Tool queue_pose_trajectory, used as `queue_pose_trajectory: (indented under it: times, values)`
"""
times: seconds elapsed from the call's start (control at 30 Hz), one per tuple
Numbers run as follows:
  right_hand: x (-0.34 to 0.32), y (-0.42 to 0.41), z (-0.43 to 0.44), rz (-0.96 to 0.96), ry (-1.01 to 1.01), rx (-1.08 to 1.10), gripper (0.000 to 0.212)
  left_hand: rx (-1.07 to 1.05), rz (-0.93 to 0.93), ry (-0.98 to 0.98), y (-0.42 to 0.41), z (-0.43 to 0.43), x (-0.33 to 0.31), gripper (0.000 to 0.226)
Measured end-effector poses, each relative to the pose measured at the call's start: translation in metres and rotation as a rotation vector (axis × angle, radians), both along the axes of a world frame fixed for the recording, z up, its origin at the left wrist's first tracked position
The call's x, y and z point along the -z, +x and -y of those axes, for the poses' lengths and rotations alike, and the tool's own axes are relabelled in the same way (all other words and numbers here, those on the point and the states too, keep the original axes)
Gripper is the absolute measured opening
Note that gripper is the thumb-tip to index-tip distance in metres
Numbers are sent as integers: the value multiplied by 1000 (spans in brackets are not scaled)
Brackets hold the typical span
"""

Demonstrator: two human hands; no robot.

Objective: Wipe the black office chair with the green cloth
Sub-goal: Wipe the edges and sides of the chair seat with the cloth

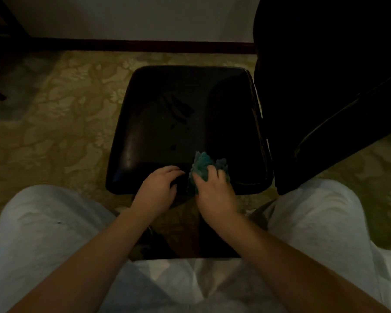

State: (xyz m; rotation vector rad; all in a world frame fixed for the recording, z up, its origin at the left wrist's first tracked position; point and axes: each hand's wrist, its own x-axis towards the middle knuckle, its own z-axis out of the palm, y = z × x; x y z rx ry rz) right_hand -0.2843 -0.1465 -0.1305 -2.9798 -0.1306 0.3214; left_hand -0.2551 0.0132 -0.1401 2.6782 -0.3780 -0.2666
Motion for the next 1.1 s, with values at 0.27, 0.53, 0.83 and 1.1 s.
queue_pose_trajectory:
  times: [0.27,0.53,0.83,1.1]
  values:
    - [8,0,-11,45,-102,-67,54,5,86,120,-6,-4,17,57]
    - [8,-2,-25,-35,-121,23,66,-2,109,174,-10,1,22,61]
    - [25,-10,17,160,-13,-182,58,-14,122,177,-7,-2,24,57]
    - [29,-11,11,157,22,-38,55,-47,101,187,-11,6,22,58]
